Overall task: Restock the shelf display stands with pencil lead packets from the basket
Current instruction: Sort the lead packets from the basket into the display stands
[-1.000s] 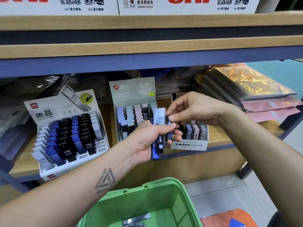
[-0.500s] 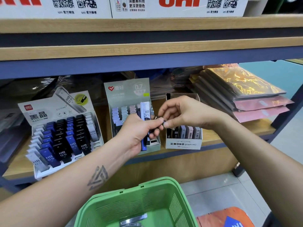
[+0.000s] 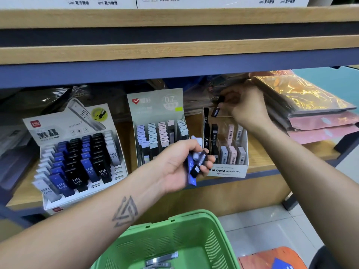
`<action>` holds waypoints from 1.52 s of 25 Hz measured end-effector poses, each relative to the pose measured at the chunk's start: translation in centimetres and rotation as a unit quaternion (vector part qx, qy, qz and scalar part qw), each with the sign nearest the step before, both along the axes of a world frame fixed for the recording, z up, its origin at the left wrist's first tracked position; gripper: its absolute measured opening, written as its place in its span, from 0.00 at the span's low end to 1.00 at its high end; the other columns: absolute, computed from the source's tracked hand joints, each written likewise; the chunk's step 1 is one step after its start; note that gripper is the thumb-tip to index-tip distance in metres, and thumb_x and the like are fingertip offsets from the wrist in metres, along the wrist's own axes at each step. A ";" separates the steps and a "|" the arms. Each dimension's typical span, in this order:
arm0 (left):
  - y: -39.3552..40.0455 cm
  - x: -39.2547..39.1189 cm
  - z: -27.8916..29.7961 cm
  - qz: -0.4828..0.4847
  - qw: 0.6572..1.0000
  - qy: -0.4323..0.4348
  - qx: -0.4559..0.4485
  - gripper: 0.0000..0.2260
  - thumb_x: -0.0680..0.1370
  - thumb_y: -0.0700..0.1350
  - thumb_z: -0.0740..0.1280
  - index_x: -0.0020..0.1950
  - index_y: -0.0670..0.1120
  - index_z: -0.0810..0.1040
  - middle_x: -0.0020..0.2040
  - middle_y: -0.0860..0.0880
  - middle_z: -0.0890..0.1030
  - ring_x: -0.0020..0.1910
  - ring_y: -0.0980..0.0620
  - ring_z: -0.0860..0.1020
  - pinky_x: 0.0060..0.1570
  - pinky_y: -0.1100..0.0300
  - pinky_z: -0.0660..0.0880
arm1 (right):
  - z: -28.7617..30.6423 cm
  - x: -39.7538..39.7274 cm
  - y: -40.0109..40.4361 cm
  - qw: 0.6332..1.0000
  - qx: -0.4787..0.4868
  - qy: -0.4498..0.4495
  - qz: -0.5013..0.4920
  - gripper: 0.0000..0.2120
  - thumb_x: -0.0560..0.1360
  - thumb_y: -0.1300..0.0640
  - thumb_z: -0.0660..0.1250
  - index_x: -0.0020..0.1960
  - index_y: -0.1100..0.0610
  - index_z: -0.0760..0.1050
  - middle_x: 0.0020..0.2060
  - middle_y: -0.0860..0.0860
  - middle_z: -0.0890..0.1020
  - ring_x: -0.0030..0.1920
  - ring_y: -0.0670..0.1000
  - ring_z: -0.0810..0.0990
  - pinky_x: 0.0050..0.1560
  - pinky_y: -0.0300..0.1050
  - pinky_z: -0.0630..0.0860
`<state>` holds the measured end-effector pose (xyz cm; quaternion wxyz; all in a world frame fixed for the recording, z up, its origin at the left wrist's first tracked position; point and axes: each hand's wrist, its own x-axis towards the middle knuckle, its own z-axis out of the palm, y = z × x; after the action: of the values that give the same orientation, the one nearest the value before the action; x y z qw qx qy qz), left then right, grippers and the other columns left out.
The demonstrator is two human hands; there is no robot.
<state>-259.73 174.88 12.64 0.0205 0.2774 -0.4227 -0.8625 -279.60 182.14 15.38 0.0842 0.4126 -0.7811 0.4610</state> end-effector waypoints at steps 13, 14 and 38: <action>-0.6 0.4 -0.2 -0.003 0.999 0.031 0.013 0.06 0.80 0.34 0.59 0.55 0.37 0.73 0.39 0.39 0.79 0.30 0.49 0.76 0.27 0.64 0.72 | -3.1 -1.1 -4.1 0.994 0.104 0.022 -0.040 0.09 0.75 0.62 0.74 0.54 0.53 0.81 0.45 0.52 0.85 0.45 0.50 0.84 0.51 0.52 0.83; -0.6 0.4 -0.1 -0.003 0.999 0.033 0.013 0.06 0.81 0.34 0.59 0.56 0.37 0.73 0.39 0.38 0.80 0.31 0.49 0.77 0.27 0.64 0.73 | -3.2 -1.0 -4.2 0.993 0.108 0.027 -0.040 0.09 0.76 0.62 0.73 0.54 0.54 0.81 0.45 0.52 0.85 0.44 0.50 0.84 0.50 0.52 0.84; 0.8 0.6 0.0 0.112 0.989 0.085 0.038 0.12 0.80 0.28 0.61 0.62 0.25 0.68 0.53 0.23 0.78 0.48 0.31 0.84 0.46 0.42 0.82 | 0.6 5.6 4.1 0.884 0.307 -0.090 0.341 0.25 0.65 0.52 0.83 0.56 0.52 0.75 0.47 0.45 0.82 0.45 0.42 0.82 0.45 0.38 0.78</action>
<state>-259.14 175.67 12.60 0.1419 0.2490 -0.3522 -0.8909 -274.01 186.24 16.00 -0.2795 0.6151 -0.6991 0.2339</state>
